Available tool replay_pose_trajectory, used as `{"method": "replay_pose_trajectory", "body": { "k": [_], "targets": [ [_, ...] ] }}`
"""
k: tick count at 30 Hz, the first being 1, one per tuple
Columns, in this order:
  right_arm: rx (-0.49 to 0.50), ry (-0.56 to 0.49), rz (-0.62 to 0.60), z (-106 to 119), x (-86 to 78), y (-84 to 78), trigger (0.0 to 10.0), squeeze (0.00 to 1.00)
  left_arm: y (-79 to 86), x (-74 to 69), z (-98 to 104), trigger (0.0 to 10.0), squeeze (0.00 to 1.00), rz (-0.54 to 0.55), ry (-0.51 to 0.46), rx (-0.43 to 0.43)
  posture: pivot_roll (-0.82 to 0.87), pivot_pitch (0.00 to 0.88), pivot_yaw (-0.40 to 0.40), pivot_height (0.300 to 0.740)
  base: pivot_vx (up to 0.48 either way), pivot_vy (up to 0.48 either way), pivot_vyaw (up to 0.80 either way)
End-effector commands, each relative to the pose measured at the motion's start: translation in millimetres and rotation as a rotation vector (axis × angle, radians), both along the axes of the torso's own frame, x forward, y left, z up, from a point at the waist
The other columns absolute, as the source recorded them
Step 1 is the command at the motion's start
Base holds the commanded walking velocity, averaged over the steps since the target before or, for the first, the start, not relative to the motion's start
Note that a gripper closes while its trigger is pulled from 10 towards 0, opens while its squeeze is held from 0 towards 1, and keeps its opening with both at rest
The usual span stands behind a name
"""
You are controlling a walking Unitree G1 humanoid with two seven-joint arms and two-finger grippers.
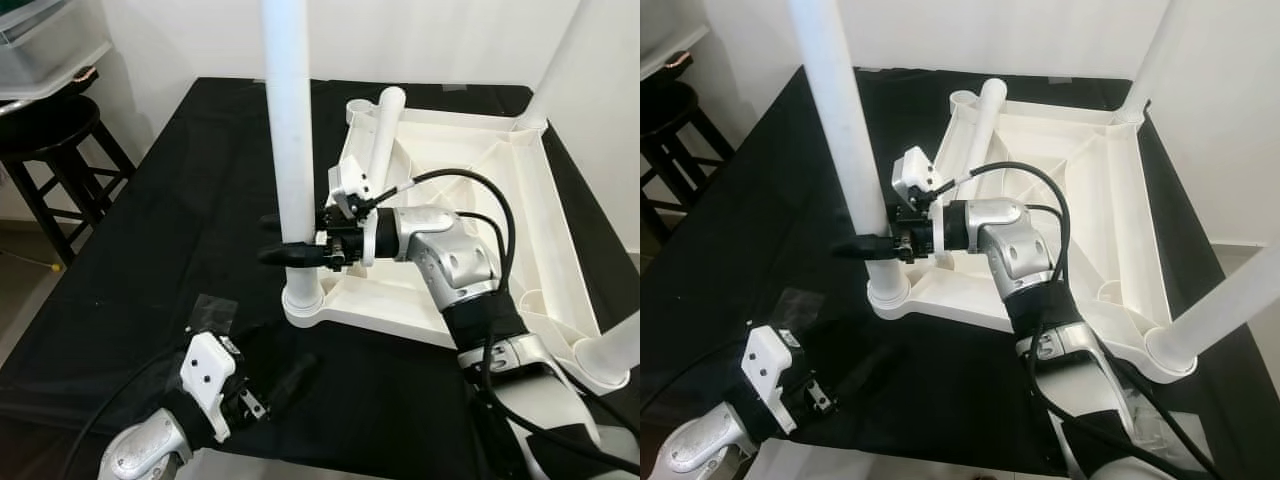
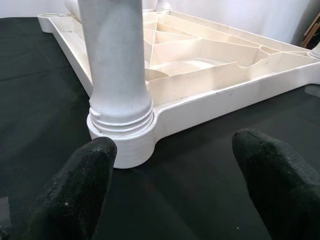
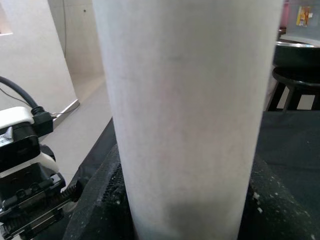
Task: Building children table
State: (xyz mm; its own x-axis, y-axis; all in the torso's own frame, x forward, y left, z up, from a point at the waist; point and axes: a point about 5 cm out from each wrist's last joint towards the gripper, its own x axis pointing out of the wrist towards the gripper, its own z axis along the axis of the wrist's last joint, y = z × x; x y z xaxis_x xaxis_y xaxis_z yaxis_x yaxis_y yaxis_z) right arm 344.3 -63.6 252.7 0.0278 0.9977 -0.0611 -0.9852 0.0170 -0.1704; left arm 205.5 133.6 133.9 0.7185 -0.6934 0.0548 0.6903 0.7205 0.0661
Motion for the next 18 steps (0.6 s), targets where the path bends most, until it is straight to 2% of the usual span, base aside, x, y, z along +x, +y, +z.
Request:
{"method": "replay_pose_trajectory", "body": {
  "k": [1, 5, 6, 7, 8, 9, 10, 11, 12, 14, 15, 18],
  "targets": [
    [-0.001, 0.034, 0.012, -13.1, -2.0, -1.3, 0.0, 0.0, 0.3, -2.9, -3.3, 10.0, 0.0, 0.0, 0.014, 0.017, 0.01, 0.199, 0.0, 0.74, 0.0, 0.0, 0.0],
    [0.001, 0.03, -0.004, -14.8, -0.6, -4.0, 0.0, 0.0, 0.2, -3.1, -3.4, 10.0, 0.0, 0.0, 0.015, 0.017, 0.01, 0.199, -0.002, 0.74, 0.0, 0.0, 0.0],
    [0.04, 0.05, -0.136, -28.3, -7.8, -11.5, 0.0, 0.0, 0.1, -3.8, -3.2, 10.0, 0.0, 0.0, 0.015, 0.014, 0.01, 0.201, -0.013, 0.74, 0.0, 0.0, 0.0],
    [0.04, 0.05, -0.136, -28.3, -7.8, -11.5, 0.0, 0.0, 0.1, -3.8, -3.2, 10.0, 0.0, 0.0, 0.015, 0.014, 0.01, 0.201, -0.013, 0.74, 0.0, 0.0, 0.0],
    [0.073, 0.101, -0.428, -48.1, -12.2, -4.9, 0.0, 0.0, 1.5, -4.4, -2.8, 10.0, 0.0, 0.0, 0.015, 0.015, 0.01, 0.21, -0.012, 0.74, 0.0, 0.0, 0.0],
    [0.09, 0.136, -0.65, -60.9, -16.0, -4.9, 0.0, 0.0, 2.5, -4.9, -2.6, 10.0, 0.0, 0.001, 0.015, 0.016, 0.01, 0.21, -0.012, 0.74, 0.0, 0.0, 0.0],
    [0.09, 0.136, -0.65, -60.9, -16.0, -4.9, 0.0, 0.0, 2.5, -4.9, -2.6, 10.0, 0.0, 0.001, 0.015, 0.016, 0.01, 0.21, -0.012, 0.74, 0.0, 0.0, 0.0],
    [0.011, 0.203, -0.95, -96.7, -54.2, 0.4, 0.0, 0.0, 4.3, -4.6, -1.3, 10.0, 0.0, 0.0, 0.018, 0.015, 0.0, 0.226, 0.01, 0.74, 0.0, 0.0, 0.0],
    [-0.012, 0.149, -0.953, -95.6, -61.8, 3.0, 0.0, 0.0, 5.0, -4.4, -1.8, 10.0, 0.0, -0.001, 0.02, 0.015, -0.01, 0.214, 0.015, 0.74, 0.0, 0.0, 0.0],
    [-0.013, 0.122, -0.947, -92.7, -63.8, 4.2, 0.0, 0.0, 5.5, -4.4, -2.3, 10.0, 0.0, -0.002, 0.021, 0.016, -0.01, 0.214, 0.015, 0.74, 0.0, 0.0, 0.0],
    [0.028, 0.143, -0.944, -88.7, -58.4, 4.1, 0.0, 0.0, 5.6, -4.2, -2.5, 10.0, 0.0, -0.001, 0.023, 0.015, -0.01, 0.209, 0.03, 0.74, 0.0, 0.0, 0.0],
    [0.038, 0.164, -0.913, -88.7, -54.4, 7.8, 0.0, 0.0, 5.5, -3.3, -2.5, 10.0, 0.0, -0.001, 0.024, 0.015, 0.0, 0.21, 0.024, 0.74, 0.0, 0.0, 0.0]
  ]
}}
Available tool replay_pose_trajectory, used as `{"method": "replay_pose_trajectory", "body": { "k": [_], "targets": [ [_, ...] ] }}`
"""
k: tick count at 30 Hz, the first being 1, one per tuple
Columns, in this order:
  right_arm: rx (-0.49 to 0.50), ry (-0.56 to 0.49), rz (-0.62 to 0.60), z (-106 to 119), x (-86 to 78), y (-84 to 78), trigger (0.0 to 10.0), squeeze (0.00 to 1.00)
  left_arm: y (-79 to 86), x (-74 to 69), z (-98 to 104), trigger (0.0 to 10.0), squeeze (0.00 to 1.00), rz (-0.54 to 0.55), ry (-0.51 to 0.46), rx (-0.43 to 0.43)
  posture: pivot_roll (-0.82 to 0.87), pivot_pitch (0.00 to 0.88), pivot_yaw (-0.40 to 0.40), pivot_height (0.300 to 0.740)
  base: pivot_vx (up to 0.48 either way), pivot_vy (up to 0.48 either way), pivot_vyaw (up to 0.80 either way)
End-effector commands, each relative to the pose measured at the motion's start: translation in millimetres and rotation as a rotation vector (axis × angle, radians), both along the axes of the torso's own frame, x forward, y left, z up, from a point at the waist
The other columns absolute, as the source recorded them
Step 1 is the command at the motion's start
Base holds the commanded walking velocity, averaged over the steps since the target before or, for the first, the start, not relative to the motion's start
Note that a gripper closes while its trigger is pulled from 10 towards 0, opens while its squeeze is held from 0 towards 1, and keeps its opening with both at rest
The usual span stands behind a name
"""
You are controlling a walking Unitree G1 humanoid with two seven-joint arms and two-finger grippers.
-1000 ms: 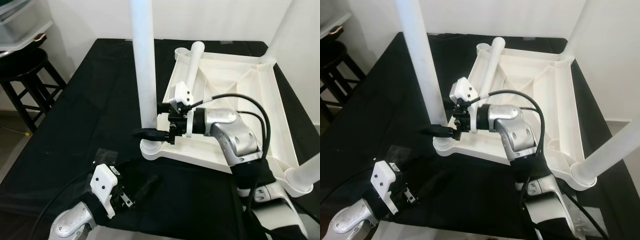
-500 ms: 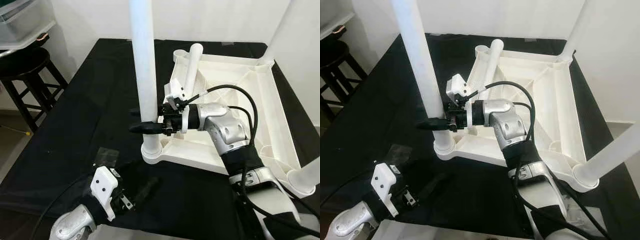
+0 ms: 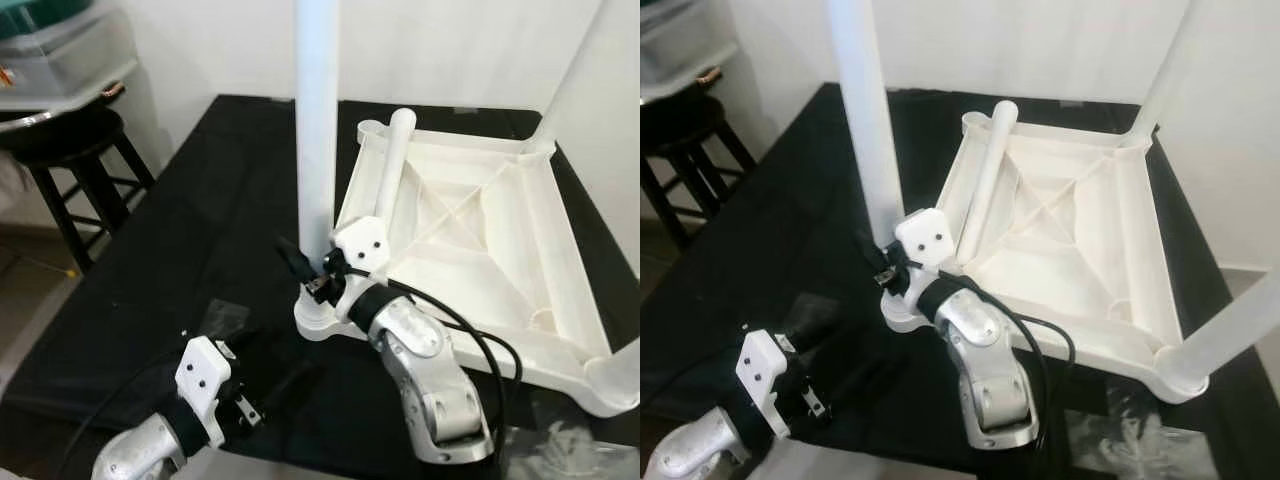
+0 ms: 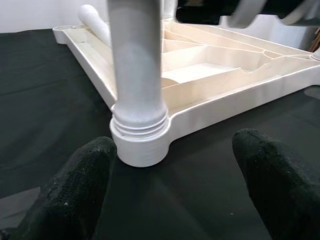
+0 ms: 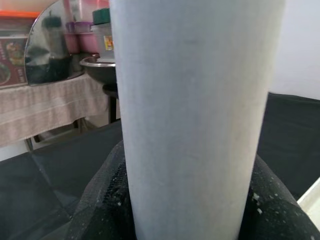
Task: Building children table
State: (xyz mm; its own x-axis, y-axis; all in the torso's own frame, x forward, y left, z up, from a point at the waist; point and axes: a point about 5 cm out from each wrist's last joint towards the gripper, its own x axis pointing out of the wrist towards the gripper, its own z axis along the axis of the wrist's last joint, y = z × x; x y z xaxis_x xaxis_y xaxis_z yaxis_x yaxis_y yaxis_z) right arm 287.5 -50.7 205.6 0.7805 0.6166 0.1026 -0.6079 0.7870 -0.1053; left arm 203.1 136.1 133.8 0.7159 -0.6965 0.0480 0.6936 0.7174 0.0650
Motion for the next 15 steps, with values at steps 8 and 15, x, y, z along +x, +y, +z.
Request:
{"method": "replay_pose_trajectory", "body": {
  "k": [8, 15],
  "targets": [
    [-0.045, 0.249, 0.257, -32.0, 1.7, 2.5, 10.0, 1.0, 3.9, 1.4, -1.6, 10.0, 0.0, 0.007, 0.012, 0.016, 0.01, 0.203, 0.035, 0.74, 0.0, 0.0, 0.0],
    [-0.148, 0.013, 0.63, 18.7, 7.8, -23.6, 10.0, 1.0, 4.4, 1.9, -1.4, 10.0, 0.0, 0.002, 0.011, 0.024, 0.03, 0.2, 0.04, 0.74, 0.0, 0.0, 0.0]
  ]
}}
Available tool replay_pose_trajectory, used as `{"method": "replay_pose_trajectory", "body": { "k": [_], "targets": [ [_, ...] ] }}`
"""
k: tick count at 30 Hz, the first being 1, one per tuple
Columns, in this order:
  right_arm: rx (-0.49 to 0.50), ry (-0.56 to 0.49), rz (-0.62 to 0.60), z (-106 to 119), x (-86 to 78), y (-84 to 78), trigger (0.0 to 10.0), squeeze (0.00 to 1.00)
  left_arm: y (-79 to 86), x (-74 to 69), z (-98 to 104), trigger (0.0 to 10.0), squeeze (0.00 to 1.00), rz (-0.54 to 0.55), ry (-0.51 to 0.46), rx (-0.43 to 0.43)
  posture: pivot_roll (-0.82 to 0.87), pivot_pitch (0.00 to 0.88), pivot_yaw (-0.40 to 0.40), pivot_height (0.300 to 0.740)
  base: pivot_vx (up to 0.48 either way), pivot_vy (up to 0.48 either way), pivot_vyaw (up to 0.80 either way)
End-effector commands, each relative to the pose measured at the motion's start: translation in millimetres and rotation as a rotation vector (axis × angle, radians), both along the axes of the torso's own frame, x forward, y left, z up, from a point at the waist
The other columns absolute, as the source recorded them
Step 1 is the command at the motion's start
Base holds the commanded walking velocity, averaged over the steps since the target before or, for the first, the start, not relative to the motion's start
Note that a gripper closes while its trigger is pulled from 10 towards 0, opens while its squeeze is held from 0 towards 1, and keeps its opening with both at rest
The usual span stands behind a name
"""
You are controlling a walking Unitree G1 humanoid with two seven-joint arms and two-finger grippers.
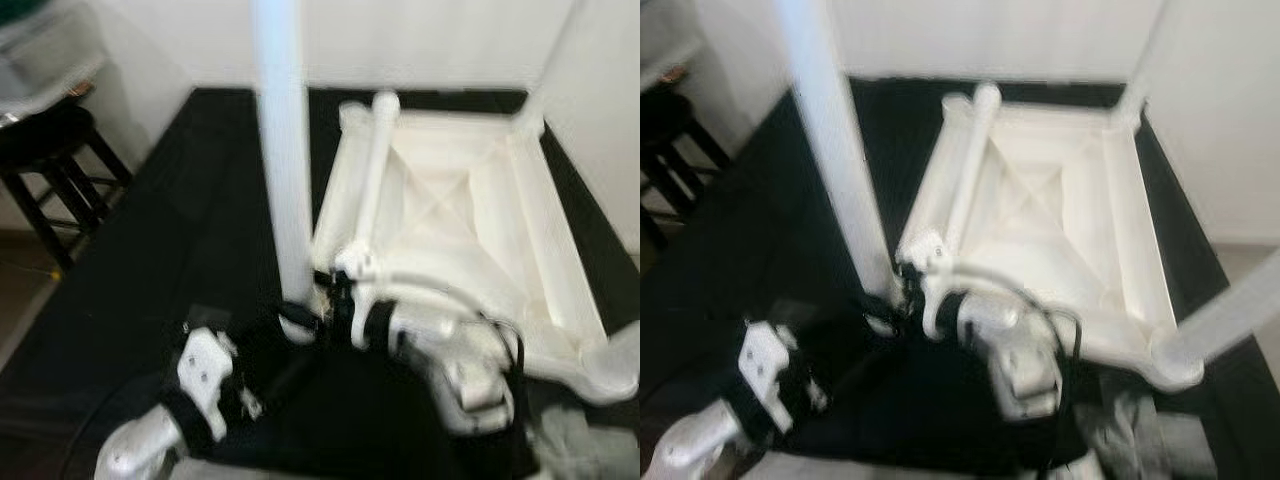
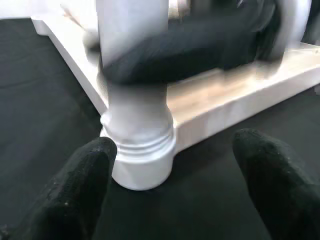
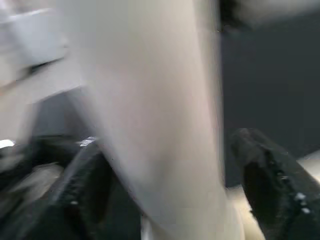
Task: Building children table
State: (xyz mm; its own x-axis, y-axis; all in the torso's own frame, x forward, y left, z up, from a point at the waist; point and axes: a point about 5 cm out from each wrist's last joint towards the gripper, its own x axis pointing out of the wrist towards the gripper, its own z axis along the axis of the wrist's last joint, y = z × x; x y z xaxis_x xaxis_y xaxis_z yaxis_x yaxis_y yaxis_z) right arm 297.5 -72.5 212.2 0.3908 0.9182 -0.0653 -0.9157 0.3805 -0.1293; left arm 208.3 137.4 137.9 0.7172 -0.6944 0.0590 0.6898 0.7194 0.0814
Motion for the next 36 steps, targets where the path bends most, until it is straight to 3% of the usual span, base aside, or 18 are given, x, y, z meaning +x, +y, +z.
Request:
{"method": "replay_pose_trajectory", "body": {
  "k": [1, 2, 4, 5, 7, 9, 23, 26, 33, 34, 35, 36],
  "targets": [
    [0.023, -0.056, 0.136, 12.0, -2.1, -1.9, 10.0, 1.0, 3.1, -3.3, -5.5, 10.0, 0.0, -0.001, 0.031, 0.02, 0.03, 0.2, 0.04, 0.74, 0.0, 0.0, 0.0],
    [0.002, -0.07, 0.19, 17.9, 1.5, -6.5, 10.0, 0.76, 3.0, -3.3, -5.3, 10.0, 0.0, -0.004, 0.028, 0.025, 0.03, 0.2, 0.04, 0.74, 0.0, 0.0, 0.0],
    [-0.01, -0.072, 0.216, 21.0, 4.0, -9.1, 10.0, 0.76, 2.9, -3.3, -5.2, 10.0, 0.0, -0.006, 0.027, 0.029, 0.03, 0.2, 0.04, 0.74, 0.0, 0.0, 0.0],
    [-0.036, -0.082, 0.247, 25.8, 9.9, -12.1, 10.0, 0.0, 2.7, -3.7, -4.8, 10.0, 0.0, -0.008, 0.023, 0.036, 0.04, 0.205, 0.036, 0.74, 0.0, 0.0, 0.0],
    [-0.056, -0.086, 0.266, 30.6, 16.7, -13.5, 10.0, 0.0, 2.6, -4.2, -4.3, 10.0, 0.0, -0.01, 0.02, 0.042, 0.05, 0.211, 0.033, 0.74, 0.0, 0.0, 0.0],
    [-0.096, -0.074, 0.378, 43.1, 29.4, -12.2, 10.0, 0.0, 3.6, -6.0, -2.7, 10.0, 0.0, -0.003, 0.007, 0.058, 0.06, 0.226, 0.03, 0.74, 0.0, 0.0, 0.0],
    [-0.113, -0.028, 0.541, 49.0, 44.0, -0.6, 10.0, 0.0, 14.4, 0.3, 0.1, 10.0, 0.0, 0.097, -0.027, 0.099, 0.08, 0.253, 0.035, 0.74, 0.0, 0.0, 0.0],
    [-0.119, -0.027, 0.594, 53.4, 47.8, 11.5, 10.0, 0.0, 21.3, 2.1, 2.4, 10.0, 0.0, 0.199, -0.002, 0.031, 0.09, 0.282, 0.028, 0.74, 0.0, 0.0, 0.0],
    [-0.119, -0.022, 0.609, 54.6, 50.8, 14.4, 10.0, 0.0, 20.1, 1.1, 3.4, 10.0, 0.0, 0.203, -0.003, 0.027, 0.09, 0.287, 0.025, 0.74, 0.0, 0.0, 0.0],
    [-0.12, -0.022, 0.609, 54.6, 51.6, 14.6, 0.7, 0.0, 19.7, 1.4, 3.3, 10.0, 0.0, 0.204, -0.003, 0.029, 0.09, 0.288, 0.021, 0.74, 0.0, 0.0, 0.0],
    [-0.12, -0.022, 0.609, 54.6, 51.6, 14.6, 0.7, 0.0, 19.7, 1.4, 3.3, 10.0, 0.0, 0.204, -0.003, 0.029, 0.09, 0.288, 0.021, 0.74, 0.0, 0.0, 0.0],
    [-0.114, -0.027, 0.593, 55.0, 54.2, 15.0, 0.0, 0.0, 19.4, 2.1, 3.1, 10.0, 0.0, 0.21, -0.004, 0.032, 0.09, 0.289, 0.019, 0.74, 0.0, 0.0, 0.0]
  ]
}}
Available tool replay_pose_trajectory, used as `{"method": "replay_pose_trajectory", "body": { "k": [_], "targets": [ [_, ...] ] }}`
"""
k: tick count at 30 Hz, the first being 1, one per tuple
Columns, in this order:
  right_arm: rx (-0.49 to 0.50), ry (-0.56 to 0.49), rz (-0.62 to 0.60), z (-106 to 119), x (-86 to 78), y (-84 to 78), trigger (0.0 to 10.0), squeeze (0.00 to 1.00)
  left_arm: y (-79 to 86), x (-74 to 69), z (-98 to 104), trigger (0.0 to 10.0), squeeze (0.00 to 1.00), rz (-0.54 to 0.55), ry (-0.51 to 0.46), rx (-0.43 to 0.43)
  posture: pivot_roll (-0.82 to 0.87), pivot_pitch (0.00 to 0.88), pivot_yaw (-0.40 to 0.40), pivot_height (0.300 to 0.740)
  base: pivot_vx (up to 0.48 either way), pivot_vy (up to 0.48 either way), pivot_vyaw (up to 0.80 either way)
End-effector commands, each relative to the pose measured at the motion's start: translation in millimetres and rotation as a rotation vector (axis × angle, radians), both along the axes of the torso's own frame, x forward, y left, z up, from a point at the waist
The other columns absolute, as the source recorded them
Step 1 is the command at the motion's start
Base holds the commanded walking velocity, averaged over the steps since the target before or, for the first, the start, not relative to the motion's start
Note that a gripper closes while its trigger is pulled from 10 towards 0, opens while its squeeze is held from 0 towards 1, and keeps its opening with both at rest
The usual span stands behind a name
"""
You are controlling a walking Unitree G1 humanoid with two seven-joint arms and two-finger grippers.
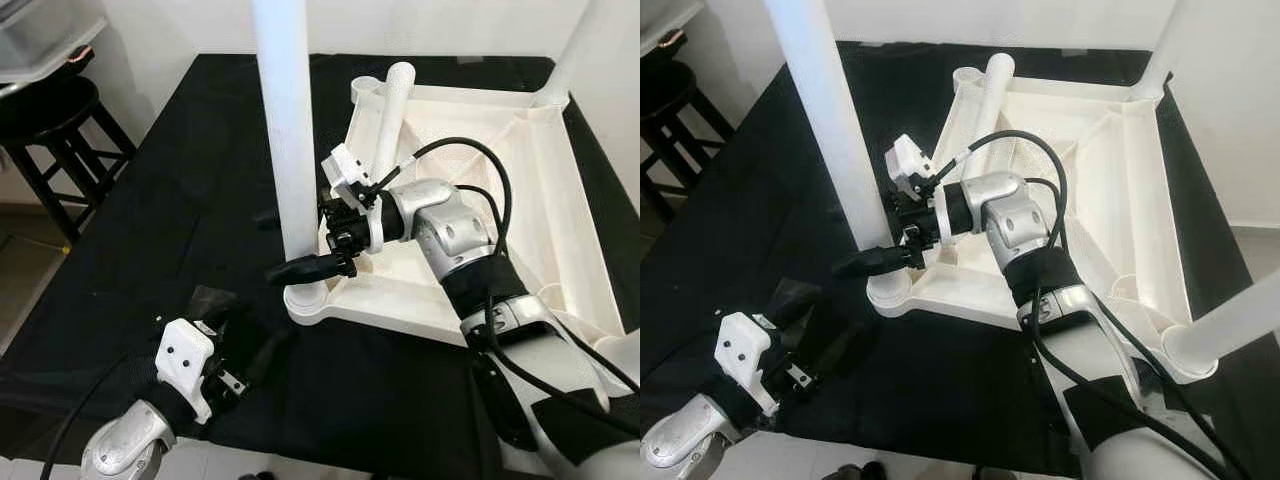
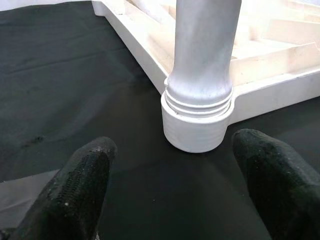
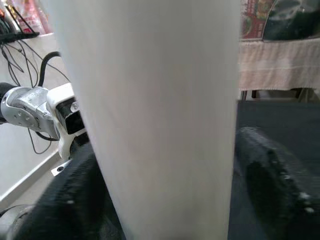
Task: Building children table
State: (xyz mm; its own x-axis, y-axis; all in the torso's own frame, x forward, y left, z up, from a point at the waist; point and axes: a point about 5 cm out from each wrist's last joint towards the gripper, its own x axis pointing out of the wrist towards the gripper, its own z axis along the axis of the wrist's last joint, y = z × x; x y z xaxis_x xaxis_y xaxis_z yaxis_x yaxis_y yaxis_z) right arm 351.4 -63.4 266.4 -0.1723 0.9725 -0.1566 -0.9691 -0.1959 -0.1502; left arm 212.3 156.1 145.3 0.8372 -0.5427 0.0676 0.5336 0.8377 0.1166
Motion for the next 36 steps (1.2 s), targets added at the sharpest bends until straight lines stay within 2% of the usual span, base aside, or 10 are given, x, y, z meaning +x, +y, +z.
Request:
{"method": "replay_pose_trajectory", "body": {
  "k": [1, 14, 15, 19, 25, 26, 30, 31, 32, 36],
  "targets": [
    [-0.014, -0.019, 0.014, 0.8, 0.2, 6.0, 0.0, 0.0, 0.7, -1.8, -4.4, 10.0, 0.0, 0.014, 0.025, 0.007, 0.09, 0.289, 0.019, 0.74, 0.0, 0.0, 0.0],
    [0.005, 0.046, -0.412, -55.8, -26.0, -10.9, 0.0, 0.0, 0.5, -0.2, -7.0, 10.0, 0.0, 0.023, 0.042, -0.006, 0.03, 0.287, 0.0, 0.74, 0.0, 0.0, 0.0],
    [-0.048, 0.102, -0.729, -83.4, -33.7, -6.0, 0.0, 0.0, 1.6, 0.5, -7.5, 10.0, 0.0, 0.024, 0.044, -0.006, 0.02, 0.285, 0.0, 0.74, 0.0, 0.0, 0.0],
    [-0.154, 0.056, -1.048, -122.4, -85.3, -4.7, 0.0, 0.0, 2.7, 4.0, -9.4, 10.0, 0.0, 0.023, 0.047, 0.001, 0.0, 0.255, 0.007, 0.74, 0.0, 0.0, 0.0],
    [-0.12, 0.048, -1.054, -115.5, -72.9, -5.4, 0.0, 0.0, 2.2, 9.8, -12.6, 10.0, 0.0, 0.028, 0.047, 0.012, 0.01, 0.219, 0.004, 0.74, 0.0, 0.0, 0.0],
    [-0.118, 0.066, -1.029, -114.3, -67.6, -4.3, 10.0, 0.0, 3.4, 10.1, -13.9, 9.6, 0.0, 0.034, 0.048, 0.021, 0.01, 0.208, 0.004, 0.74, 0.0, 0.0, 0.0],
    [-0.119, 0.072, -1.02, -113.0, -66.8, -3.5, 10.0, 0.0, 4.3, 10.3, -15.1, 9.6, 0.0, 0.037, 0.049, 0.027, 0.01, 0.206, 0.003, 0.74, 0.0, 0.0, 0.0],
    [-0.093, 0.08, -0.984, -106.5, -62.3, -3.0, 10.0, 0.35, 5.1, 9.9, -16.4, 9.6, 0.0, 0.044, 0.05, 0.034, 0.01, 0.199, 0.001, 0.74, 0.0, 0.0, 0.0],
    [-0.031, 0.082, -0.929, -90.3, -56.7, -1.2, 10.0, 1.0, 3.8, 9.2, -17.6, 10.0, 0.0, 0.045, 0.052, 0.035, 0.0, 0.204, 0.002, 0.74, 0.0, 0.0, 0.0],
    [0.091, 0.011, -0.697, -51.3, -47.4, 1.2, 10.0, 1.0, -1.7, 9.6, -17.5, 10.0, 0.0, 0.033, 0.052, 0.024, -0.01, 0.214, 0.003, 0.74, 0.0, 0.0, 0.0]
  ]
}}
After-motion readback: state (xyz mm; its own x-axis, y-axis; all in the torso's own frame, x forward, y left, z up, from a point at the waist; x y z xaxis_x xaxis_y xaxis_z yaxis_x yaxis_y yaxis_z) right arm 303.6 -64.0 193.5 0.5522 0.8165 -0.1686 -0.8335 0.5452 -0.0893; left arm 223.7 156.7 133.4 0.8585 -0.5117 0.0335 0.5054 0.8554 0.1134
